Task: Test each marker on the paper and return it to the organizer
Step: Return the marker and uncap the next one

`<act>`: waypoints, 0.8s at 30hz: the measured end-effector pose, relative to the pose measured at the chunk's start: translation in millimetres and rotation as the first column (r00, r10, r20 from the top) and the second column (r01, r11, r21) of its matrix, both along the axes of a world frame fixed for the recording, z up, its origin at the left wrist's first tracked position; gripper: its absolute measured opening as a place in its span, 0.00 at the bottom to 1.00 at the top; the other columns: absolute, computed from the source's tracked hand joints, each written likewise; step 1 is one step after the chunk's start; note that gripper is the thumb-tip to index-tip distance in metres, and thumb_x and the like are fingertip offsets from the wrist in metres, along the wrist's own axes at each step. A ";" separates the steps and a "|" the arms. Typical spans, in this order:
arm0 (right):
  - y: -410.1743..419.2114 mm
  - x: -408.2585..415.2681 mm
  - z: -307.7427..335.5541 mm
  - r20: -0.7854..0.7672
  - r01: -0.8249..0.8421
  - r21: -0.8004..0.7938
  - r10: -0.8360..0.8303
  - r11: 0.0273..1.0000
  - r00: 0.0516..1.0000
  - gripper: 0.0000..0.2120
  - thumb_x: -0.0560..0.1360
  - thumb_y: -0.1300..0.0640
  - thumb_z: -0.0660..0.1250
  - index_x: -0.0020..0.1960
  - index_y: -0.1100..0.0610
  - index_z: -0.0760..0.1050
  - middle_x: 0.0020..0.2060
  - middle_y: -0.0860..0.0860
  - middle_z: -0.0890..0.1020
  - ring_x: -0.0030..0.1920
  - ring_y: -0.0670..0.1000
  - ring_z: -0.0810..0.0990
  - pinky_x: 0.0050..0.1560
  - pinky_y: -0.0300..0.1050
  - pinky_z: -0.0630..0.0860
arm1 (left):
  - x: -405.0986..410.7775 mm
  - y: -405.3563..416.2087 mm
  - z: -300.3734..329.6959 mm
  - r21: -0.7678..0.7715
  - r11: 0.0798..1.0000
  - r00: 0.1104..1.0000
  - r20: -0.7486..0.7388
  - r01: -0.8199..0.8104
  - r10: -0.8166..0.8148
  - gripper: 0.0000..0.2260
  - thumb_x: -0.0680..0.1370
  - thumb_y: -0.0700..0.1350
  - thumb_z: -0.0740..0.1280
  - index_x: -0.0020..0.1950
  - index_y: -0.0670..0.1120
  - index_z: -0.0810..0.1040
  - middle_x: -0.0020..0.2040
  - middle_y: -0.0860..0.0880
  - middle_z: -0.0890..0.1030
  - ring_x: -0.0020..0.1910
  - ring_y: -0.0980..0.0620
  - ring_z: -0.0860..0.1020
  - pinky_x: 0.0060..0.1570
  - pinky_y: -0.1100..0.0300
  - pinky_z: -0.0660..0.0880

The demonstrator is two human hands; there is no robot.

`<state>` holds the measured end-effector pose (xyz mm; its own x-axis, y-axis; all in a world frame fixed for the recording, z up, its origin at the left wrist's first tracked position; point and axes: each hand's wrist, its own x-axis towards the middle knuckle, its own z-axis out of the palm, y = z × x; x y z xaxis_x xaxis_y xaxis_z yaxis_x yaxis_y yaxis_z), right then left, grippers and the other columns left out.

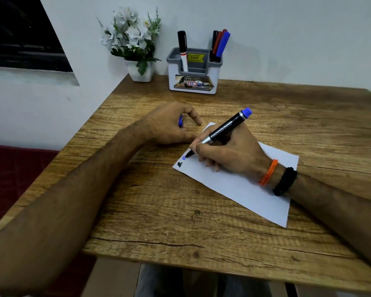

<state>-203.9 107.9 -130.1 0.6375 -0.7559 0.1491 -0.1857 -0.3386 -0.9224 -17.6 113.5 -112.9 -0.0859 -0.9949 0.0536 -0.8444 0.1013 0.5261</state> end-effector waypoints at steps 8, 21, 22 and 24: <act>-6.7 1.1 1.2 0.115 -0.010 0.050 0.004 0.999 0.993 0.02 0.73 0.67 0.71 0.44 0.66 0.83 0.29 0.54 0.82 0.25 0.47 0.78 0.24 0.39 0.73 | -1.3 0.3 2.3 0.007 1.000 1.000 0.013 -0.002 0.002 0.14 0.71 0.40 0.72 0.55 0.52 0.79 0.34 0.54 0.76 0.32 0.55 0.73 0.37 0.61 0.72; -30.3 -14.5 27.1 0.276 0.101 0.134 -0.135 0.986 0.952 0.05 0.74 0.57 0.74 0.44 0.57 0.79 0.32 0.53 0.82 0.26 0.48 0.77 0.26 0.39 0.71 | 2.7 1.9 6.3 -0.103 0.993 0.980 -0.196 -0.052 0.031 0.09 0.80 0.42 0.63 0.56 0.52 0.78 0.47 0.56 0.75 0.40 0.61 0.73 0.40 0.63 0.67; -32.2 -15.8 26.7 0.279 0.120 0.132 -0.153 0.984 0.948 0.06 0.73 0.57 0.75 0.44 0.57 0.79 0.31 0.52 0.82 0.26 0.48 0.76 0.26 0.39 0.70 | 2.0 1.5 6.0 -0.113 0.992 0.982 -0.186 -0.052 0.031 0.10 0.80 0.41 0.62 0.58 0.52 0.78 0.46 0.57 0.74 0.39 0.61 0.72 0.38 0.63 0.66; -35.2 -18.5 25.5 0.289 0.140 0.132 -0.173 0.981 0.942 0.05 0.73 0.57 0.75 0.45 0.57 0.80 0.31 0.52 0.82 0.27 0.48 0.76 0.27 0.39 0.70 | 2.9 -0.7 3.8 -0.139 0.989 0.984 -0.176 -0.048 0.023 0.13 0.80 0.40 0.62 0.61 0.53 0.78 0.44 0.58 0.74 0.39 0.60 0.72 0.41 0.59 0.68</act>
